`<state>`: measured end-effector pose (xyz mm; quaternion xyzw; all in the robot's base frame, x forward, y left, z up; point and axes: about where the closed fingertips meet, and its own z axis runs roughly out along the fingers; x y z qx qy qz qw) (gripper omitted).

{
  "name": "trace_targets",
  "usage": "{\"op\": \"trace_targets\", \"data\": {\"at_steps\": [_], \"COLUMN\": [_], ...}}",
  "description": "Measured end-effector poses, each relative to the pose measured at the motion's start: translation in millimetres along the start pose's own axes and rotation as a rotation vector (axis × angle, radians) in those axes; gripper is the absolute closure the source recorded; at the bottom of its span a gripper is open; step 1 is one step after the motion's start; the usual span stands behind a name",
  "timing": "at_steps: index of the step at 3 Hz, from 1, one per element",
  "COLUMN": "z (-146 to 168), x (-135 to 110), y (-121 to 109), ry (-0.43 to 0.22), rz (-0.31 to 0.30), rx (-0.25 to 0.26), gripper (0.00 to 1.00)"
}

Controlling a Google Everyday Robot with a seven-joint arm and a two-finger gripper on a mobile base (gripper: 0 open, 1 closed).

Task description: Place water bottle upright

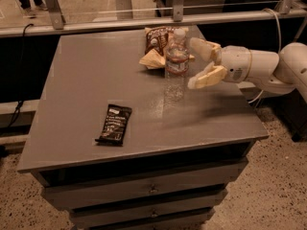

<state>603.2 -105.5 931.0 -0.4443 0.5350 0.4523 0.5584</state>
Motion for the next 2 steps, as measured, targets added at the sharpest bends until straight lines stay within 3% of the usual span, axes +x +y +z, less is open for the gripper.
{"op": "trace_targets", "data": {"at_steps": [1, 2], "z": [-47.7, -58.7], "x": [-1.4, -2.2], "y": [-6.8, -9.4], "ry": [0.121, 0.138], "rz": [-0.024, -0.031], "rx": [0.042, 0.051], "gripper": [0.0, 0.0]}}
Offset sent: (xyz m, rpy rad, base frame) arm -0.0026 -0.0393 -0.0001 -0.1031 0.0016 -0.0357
